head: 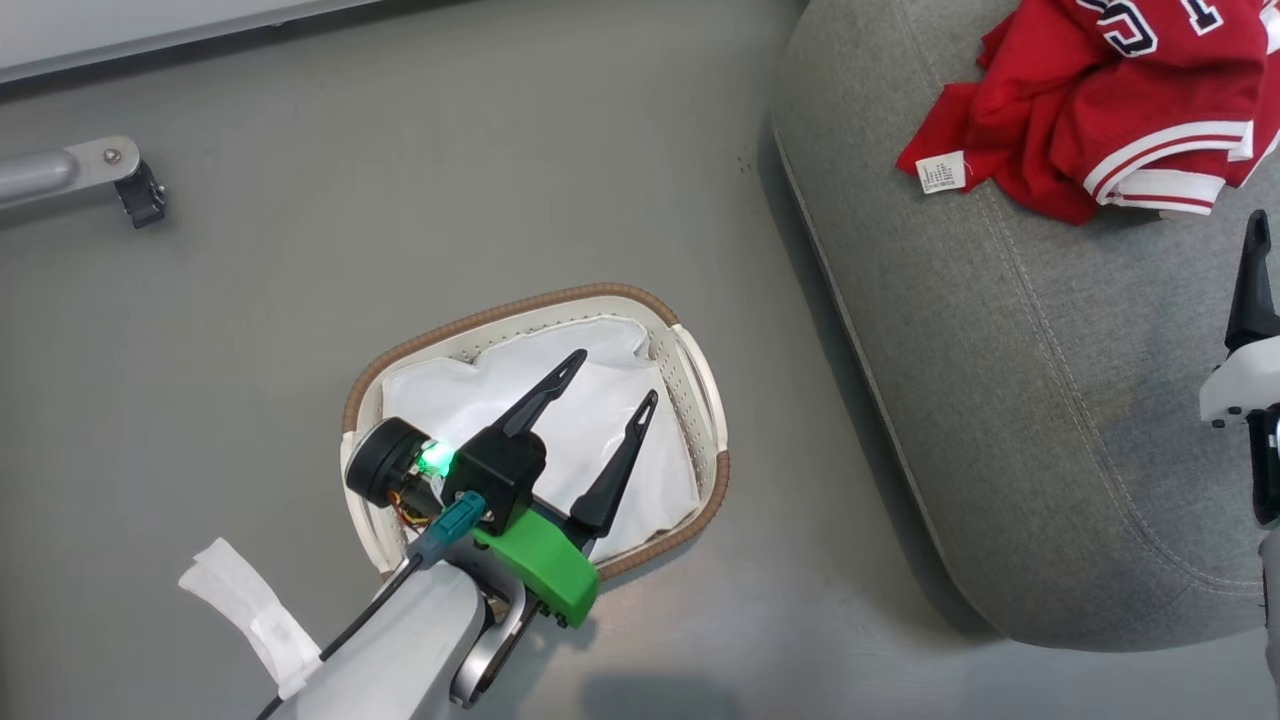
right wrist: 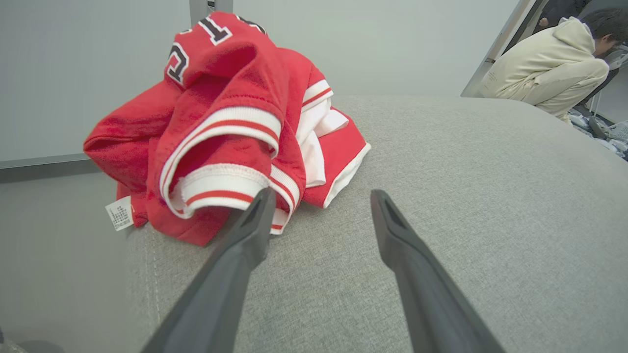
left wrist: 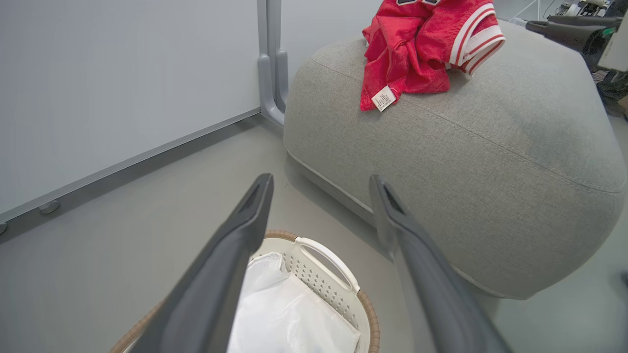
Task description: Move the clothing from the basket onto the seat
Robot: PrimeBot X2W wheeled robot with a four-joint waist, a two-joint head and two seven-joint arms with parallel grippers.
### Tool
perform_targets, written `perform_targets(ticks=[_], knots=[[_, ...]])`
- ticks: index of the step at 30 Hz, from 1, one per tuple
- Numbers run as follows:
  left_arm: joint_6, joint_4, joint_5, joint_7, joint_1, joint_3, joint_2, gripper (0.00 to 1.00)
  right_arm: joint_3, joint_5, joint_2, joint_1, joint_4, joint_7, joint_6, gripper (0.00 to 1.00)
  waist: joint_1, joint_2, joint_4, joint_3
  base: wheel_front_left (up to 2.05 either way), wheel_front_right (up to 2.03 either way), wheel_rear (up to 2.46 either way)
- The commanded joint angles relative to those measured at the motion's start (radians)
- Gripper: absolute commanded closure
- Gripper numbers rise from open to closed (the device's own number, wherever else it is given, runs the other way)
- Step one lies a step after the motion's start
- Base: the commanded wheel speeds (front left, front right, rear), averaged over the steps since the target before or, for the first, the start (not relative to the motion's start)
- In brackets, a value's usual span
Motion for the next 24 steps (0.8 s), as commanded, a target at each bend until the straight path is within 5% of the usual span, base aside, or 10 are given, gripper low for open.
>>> perform_targets(ticks=[1, 11, 24], knots=[[0.005, -0.001, -0.010, -0.008, 0.016, 0.009, -0.006, 0.00, 0.005, -0.006, -0.015, 0.010, -0.014, -0.004, -0.001, 0.00, 0.0000, 0.0000, 0.009, -0.026, 0.00, 0.00, 0.00], [0.020, -0.024, -0.026, -0.006, 0.091, 0.119, -0.047, 0.00, 0.095, 0.013, -0.052, -0.022, -0.094, 0.014, -0.001, 0.00, 0.0000, 0.0000, 0.088, -0.129, 0.00, 0.00, 0.00], [0.031, -0.077, 0.026, -0.006, 0.280, 0.411, -0.096, 0.00, 0.228, 0.042, 0.035, 0.015, -0.091, 0.007, -0.001, 0.00, 0.0000, 0.0000, 0.221, -0.218, 0.00, 0.00, 0.00]])
